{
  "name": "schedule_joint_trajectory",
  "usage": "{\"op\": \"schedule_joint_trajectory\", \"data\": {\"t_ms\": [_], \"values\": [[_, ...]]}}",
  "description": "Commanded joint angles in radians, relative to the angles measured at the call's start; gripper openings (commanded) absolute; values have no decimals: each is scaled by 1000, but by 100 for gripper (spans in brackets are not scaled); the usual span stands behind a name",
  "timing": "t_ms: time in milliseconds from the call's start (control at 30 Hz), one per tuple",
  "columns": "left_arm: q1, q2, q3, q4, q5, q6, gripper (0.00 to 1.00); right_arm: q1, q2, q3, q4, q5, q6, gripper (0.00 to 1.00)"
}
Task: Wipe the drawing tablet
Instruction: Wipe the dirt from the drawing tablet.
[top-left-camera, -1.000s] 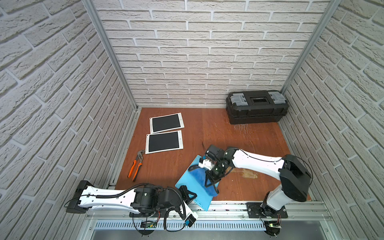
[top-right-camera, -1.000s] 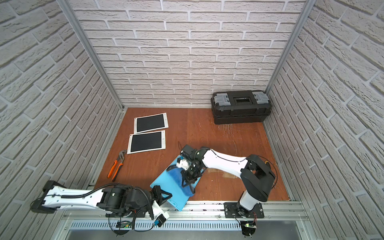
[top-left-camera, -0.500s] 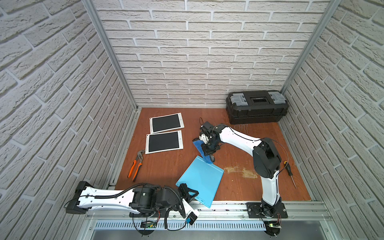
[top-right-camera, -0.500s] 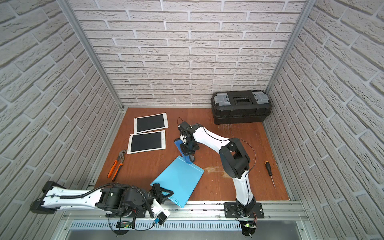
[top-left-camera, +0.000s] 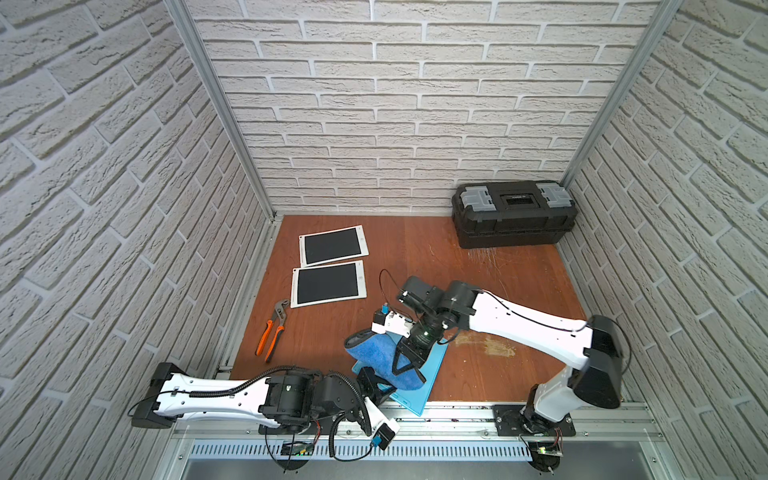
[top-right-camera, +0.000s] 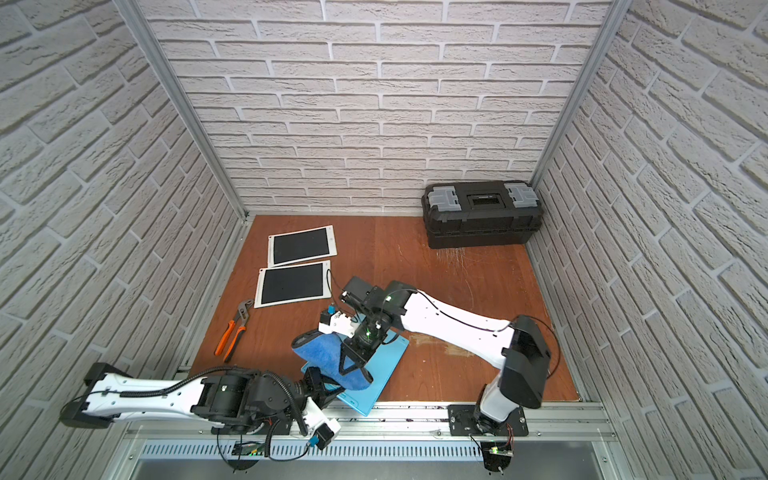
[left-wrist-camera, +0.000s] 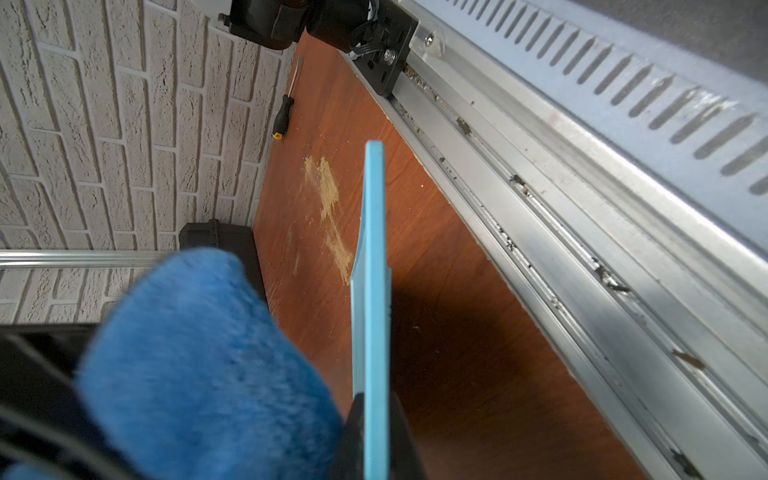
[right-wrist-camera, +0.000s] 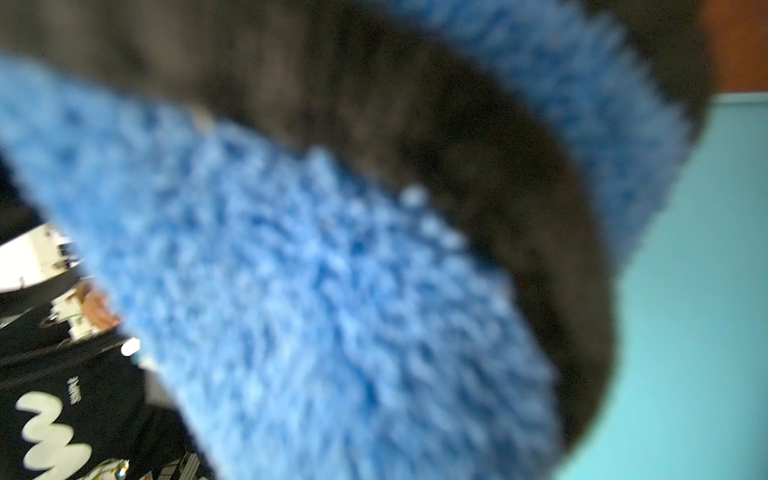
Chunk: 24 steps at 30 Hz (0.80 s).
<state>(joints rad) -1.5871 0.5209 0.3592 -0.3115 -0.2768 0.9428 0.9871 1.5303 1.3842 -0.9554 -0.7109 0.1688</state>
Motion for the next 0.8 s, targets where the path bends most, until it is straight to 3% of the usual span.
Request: {"op": "schedule_joint_trajectory", "data": {"t_ms": [0, 167, 300, 433, 533, 600, 767], "values": [[7, -4, 14, 22, -15, 21, 0, -13, -54, -30, 45, -107, -2, 3], [6, -4, 14, 22, -19, 19, 0, -92, 85, -31, 17, 2, 0, 3], [7, 0, 12, 22, -19, 19, 0, -243, 274, -38, 79, 45, 60, 3], [7, -4, 18, 12, -22, 12, 0, -421, 415, -4, 56, 174, 81, 2], [7, -16, 15, 16, -22, 12, 0, -562, 405, 8, 22, 441, 141, 2], [7, -16, 15, 16, -22, 13, 0, -592, 346, 7, 15, 562, 158, 2], [7, -9, 13, 22, -19, 19, 0, -518, 230, 17, 39, 568, 161, 3]]}}
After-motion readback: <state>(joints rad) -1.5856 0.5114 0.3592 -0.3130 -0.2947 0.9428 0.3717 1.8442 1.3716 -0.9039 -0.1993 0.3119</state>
